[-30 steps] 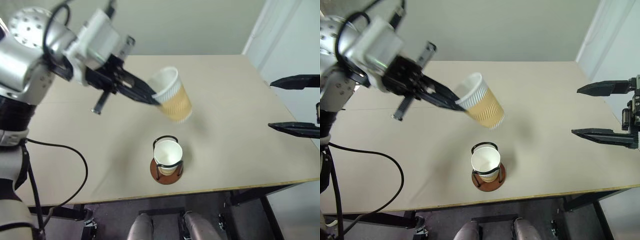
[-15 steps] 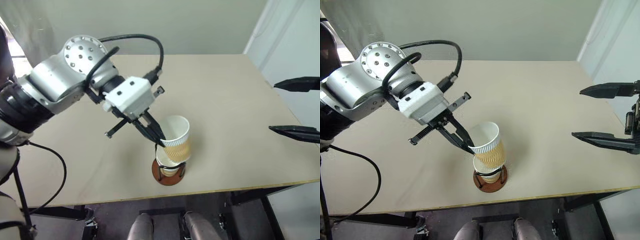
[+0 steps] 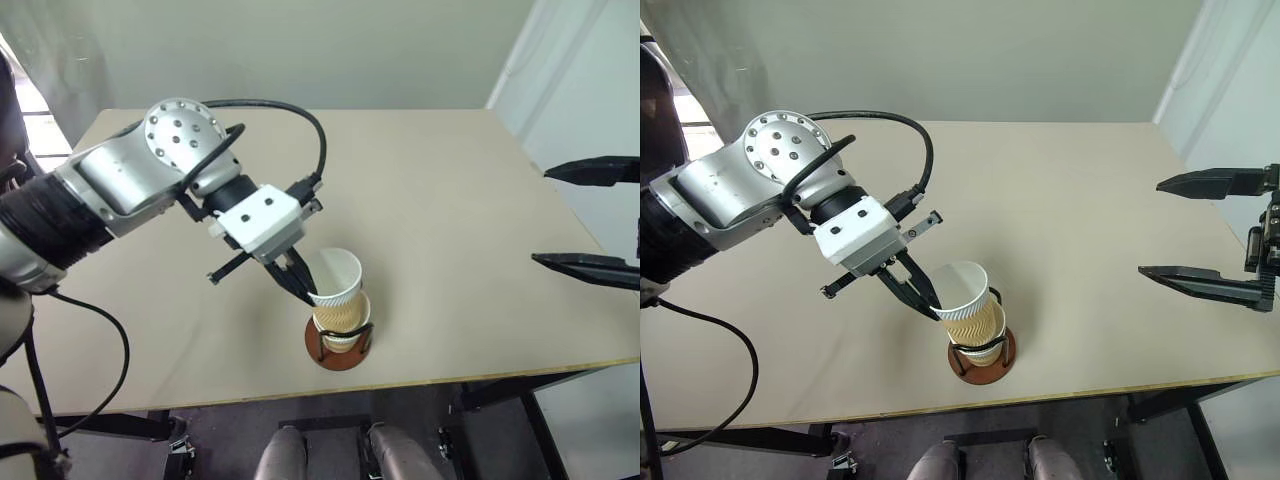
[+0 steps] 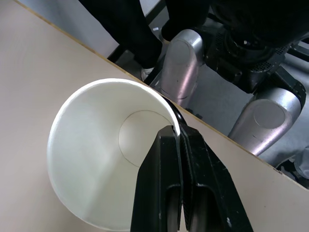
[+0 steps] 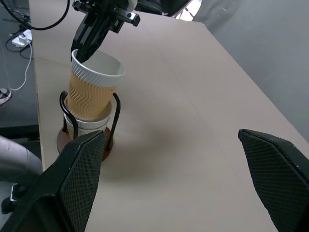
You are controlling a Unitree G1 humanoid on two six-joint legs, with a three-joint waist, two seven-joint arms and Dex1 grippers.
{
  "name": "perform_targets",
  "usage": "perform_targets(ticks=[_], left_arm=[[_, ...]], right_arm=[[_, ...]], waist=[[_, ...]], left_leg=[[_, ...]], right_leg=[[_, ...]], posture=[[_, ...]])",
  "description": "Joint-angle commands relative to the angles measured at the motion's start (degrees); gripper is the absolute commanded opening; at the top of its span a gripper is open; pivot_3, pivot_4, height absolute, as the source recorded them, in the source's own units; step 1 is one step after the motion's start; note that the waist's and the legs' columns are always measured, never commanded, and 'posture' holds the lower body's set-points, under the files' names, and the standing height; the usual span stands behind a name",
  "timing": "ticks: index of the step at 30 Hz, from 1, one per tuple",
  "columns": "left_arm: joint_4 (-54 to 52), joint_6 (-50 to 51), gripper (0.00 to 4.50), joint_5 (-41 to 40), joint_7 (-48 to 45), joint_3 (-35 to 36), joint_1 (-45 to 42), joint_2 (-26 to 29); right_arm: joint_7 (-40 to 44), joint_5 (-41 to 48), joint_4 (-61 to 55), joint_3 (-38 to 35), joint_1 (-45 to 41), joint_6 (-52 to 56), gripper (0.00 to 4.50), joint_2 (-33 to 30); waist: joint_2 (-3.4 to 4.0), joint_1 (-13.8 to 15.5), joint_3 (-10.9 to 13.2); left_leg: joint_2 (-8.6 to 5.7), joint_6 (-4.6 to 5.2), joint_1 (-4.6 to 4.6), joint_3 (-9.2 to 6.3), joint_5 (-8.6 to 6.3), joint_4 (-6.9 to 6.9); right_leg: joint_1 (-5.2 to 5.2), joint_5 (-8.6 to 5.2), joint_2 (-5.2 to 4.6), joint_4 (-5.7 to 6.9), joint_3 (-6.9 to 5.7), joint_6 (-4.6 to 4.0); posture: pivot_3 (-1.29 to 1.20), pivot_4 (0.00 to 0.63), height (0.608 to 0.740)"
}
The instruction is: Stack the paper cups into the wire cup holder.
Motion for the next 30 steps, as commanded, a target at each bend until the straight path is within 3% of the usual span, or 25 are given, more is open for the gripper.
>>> perform_targets(ticks=[1,7,8,11,20,25,30], left_arm=[[1.17,-1.99,0.05,1.55,-2.01,1.37,-1.08,-0.55],[2.81,-1.99,0.05,2.08,-2.01,1.76,-0.73,-1.87],[3.41,-2.07,0.23,2.40,-2.01,1.79,-0.66,-2.24],[5.13,-2.55,1.04,3.59,-2.01,1.94,-0.32,-3.30],[6.55,-3.63,4.36,4.86,-2.01,2.35,-0.02,-4.27],[9.48,-3.95,4.46,5.69,-2.01,6.43,1.14,-5.71],[12.75,2.50,4.46,4.01,-2.01,17.84,5.04,-6.33]], right_arm=[[-0.55,0.97,-0.46,-2.02,-0.39,-0.50,4.50,-0.44],[-0.89,1.06,-0.92,-1.91,-0.12,-0.43,4.50,-0.25],[-0.94,1.11,-1.02,-1.90,-0.02,-0.36,4.50,-0.22],[-1.02,1.52,-1.38,-2.06,0.27,-0.16,4.50,-0.13],[-1.50,3.09,-1.88,-1.95,0.27,0.13,4.50,-0.36],[-1.62,3.26,-1.24,-0.22,-0.45,-0.73,4.50,-0.33],[-0.50,1.45,0.75,3.26,-1.56,-2.64,4.50,-0.67]], waist=[[0.00,0.00,0.00],[0.00,-0.01,0.00],[0.00,0.00,0.00],[0.01,0.07,0.01],[0.01,0.07,0.01],[0.01,0.12,0.01],[0.02,0.06,0.01]], left_leg=[[0.00,0.00,0.00,0.00,0.00,0.01],[-0.02,0.00,0.00,0.02,0.00,0.05],[-0.03,0.00,0.00,0.04,0.00,0.05],[-0.03,0.01,0.00,0.03,0.00,0.04],[-0.04,0.03,0.00,0.05,-0.02,0.04],[-0.04,0.03,0.00,0.05,-0.02,0.04],[-0.03,0.03,0.00,0.06,-0.02,0.06]], right_leg=[[0.01,0.00,-0.01,0.00,0.00,0.00],[0.04,0.00,-0.02,0.00,0.01,-0.02],[0.04,0.00,-0.01,0.00,0.01,-0.01],[0.04,0.01,0.00,0.00,0.00,0.00],[0.04,0.08,0.00,-0.02,0.01,0.19],[0.04,0.08,0.00,-0.02,0.00,0.19],[0.04,0.12,0.01,-0.01,0.01,0.24]], posture=[[0.00,0.150,0.740],[0.00,0.150,0.740],[0.00,0.150,0.740],[0.00,0.150,0.740],[0.00,0.150,0.740],[0.00,0.150,0.740],[0.00,0.150,0.740]])
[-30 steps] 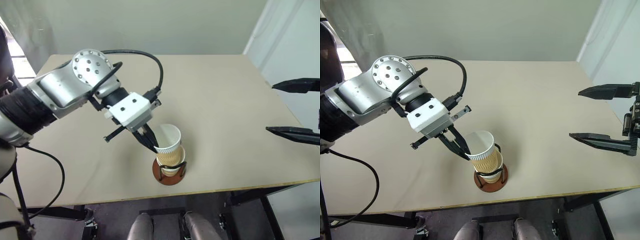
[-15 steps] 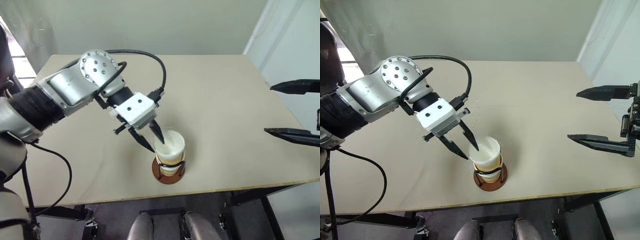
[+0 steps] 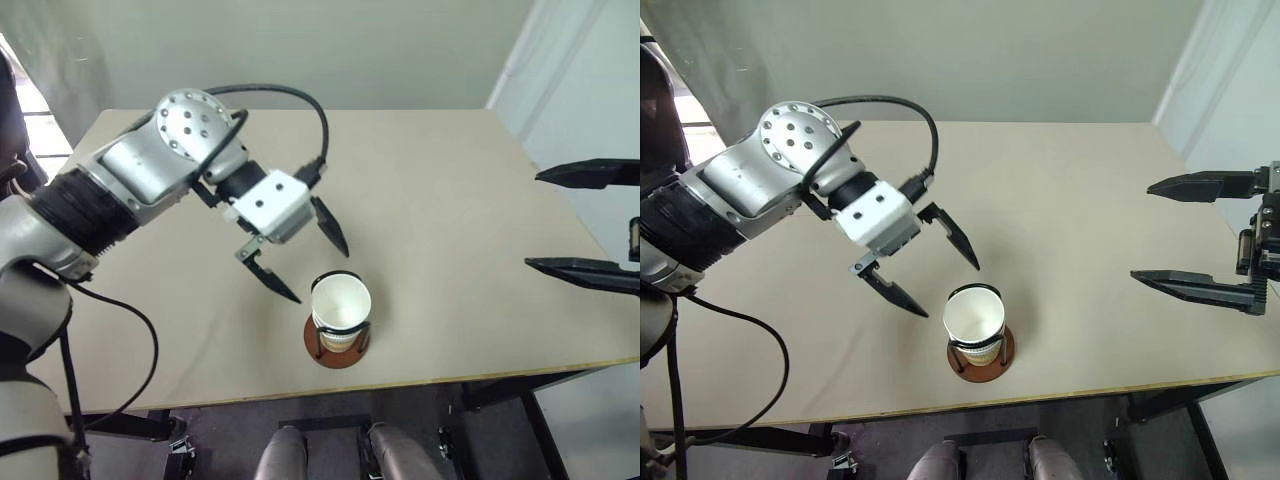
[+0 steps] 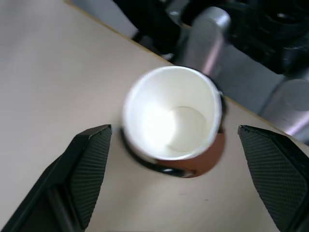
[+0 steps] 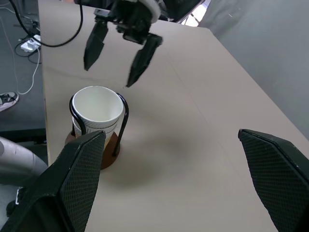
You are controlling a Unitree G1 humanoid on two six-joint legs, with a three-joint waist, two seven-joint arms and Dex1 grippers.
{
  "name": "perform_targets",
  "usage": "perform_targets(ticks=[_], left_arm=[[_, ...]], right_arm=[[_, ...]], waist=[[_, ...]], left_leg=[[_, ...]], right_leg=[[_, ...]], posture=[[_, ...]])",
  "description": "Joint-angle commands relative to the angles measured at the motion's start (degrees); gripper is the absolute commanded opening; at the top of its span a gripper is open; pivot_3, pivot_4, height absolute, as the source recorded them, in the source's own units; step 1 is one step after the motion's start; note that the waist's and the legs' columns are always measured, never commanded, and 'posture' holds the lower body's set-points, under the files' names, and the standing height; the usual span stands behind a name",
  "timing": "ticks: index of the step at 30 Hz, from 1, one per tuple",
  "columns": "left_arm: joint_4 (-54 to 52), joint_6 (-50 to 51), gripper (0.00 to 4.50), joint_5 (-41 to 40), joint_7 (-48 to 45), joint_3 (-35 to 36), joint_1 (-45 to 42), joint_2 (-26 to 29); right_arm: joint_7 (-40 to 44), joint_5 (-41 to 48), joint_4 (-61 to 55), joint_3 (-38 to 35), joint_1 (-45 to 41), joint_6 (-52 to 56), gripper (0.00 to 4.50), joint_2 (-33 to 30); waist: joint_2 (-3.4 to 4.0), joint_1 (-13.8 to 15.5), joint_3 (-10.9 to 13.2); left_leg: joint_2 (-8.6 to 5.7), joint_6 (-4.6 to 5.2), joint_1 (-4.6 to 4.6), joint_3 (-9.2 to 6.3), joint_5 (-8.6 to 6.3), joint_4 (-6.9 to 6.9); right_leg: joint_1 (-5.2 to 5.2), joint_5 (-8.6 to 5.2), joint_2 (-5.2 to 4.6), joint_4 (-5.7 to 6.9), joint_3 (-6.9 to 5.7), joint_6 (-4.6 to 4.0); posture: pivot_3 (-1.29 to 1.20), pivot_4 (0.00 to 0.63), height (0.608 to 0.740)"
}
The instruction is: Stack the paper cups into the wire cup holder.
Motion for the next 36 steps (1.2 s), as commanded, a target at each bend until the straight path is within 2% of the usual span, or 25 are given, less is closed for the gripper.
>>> perform_targets(ticks=[1,5,8,10,16,19,25,36], left_arm=[[2.16,6.81,4.46,-3.15,-1.91,11.94,3.17,0.61],[4.36,15.50,4.46,-0.79,0.79,26.21,13.96,4.36],[-0.59,21.60,4.46,-1.38,7.18,36.87,26.47,10.50],[-3.77,25.25,4.46,-2.74,11.26,43.92,33.75,12.21],[-13.16,33.57,4.46,-4.40,23.94,64.10,56.44,11.83],[-18.81,37.80,4.46,-4.68,28.66,74.34,67.19,10.47],[-25.41,43.81,4.46,-3.87,34.17,86.46,77.19,6.24],[-28.97,46.86,4.46,-1.08,37.21,91.54,79.50,2.52]], right_arm=[[1.20,-2.14,1.94,1.70,-0.70,-2.59,4.50,-1.08],[3.15,-7.21,5.83,4.44,0.27,-5.58,4.50,-2.24],[2.57,-10.94,9.42,7.81,-0.39,-7.87,4.50,-1.86],[2.28,-12.76,11.85,9.38,-0.67,-8.97,4.50,-1.37],[1.78,-15.65,16.66,12.13,-1.58,-11.21,4.50,1.49],[1.58,-16.70,18.45,14.26,-3.65,-11.66,4.50,2.37],[1.71,-18.86,22.41,17.62,-7.18,-12.93,4.50,3.55],[2.62,-21.92,26.29,24.00,-15.32,-13.77,4.50,6.92]], waist=[[0.04,-0.03,0.00],[0.17,-0.28,-0.04],[0.27,-0.87,-0.07],[0.27,-0.99,-0.07],[0.27,-0.71,-0.07],[0.25,-1.02,-0.06],[0.24,-1.42,-0.06],[0.25,-1.58,-0.06]], left_leg=[[0.02,0.00,0.00,0.00,0.00,0.00],[0.09,0.01,0.08,0.03,0.00,-0.06],[0.14,0.09,0.22,0.09,-0.06,-0.11],[0.18,0.13,0.28,0.10,-0.08,-0.12],[0.21,0.10,0.40,0.15,-0.05,-0.09],[0.17,0.10,0.58,0.60,-0.04,-0.07],[0.15,0.08,0.77,0.85,-0.03,-0.07],[0.20,0.14,0.88,0.79,0.00,-0.11]], right_leg=[[0.00,0.00,-0.01,0.01,0.00,0.00],[-0.03,-0.01,-0.01,0.07,0.00,-0.02],[-0.06,-0.01,0.00,0.11,0.02,-0.09],[-0.09,-0.02,0.01,0.18,0.00,-0.12],[-0.08,-0.19,-0.28,0.56,0.03,-0.26],[-0.10,-0.51,-0.48,0.79,0.04,-0.74],[-0.10,-0.43,-0.56,1.00,0.18,-0.90],[-0.09,-0.16,-0.49,1.09,0.16,-1.22]], posture=[[0.00,0.150,0.740],[0.00,0.150,0.740],[0.00,0.150,0.740],[0.00,0.150,0.740],[0.00,0.150,0.740],[0.00,0.150,0.740],[0.00,0.150,0.740],[0.00,0.150,0.740]])
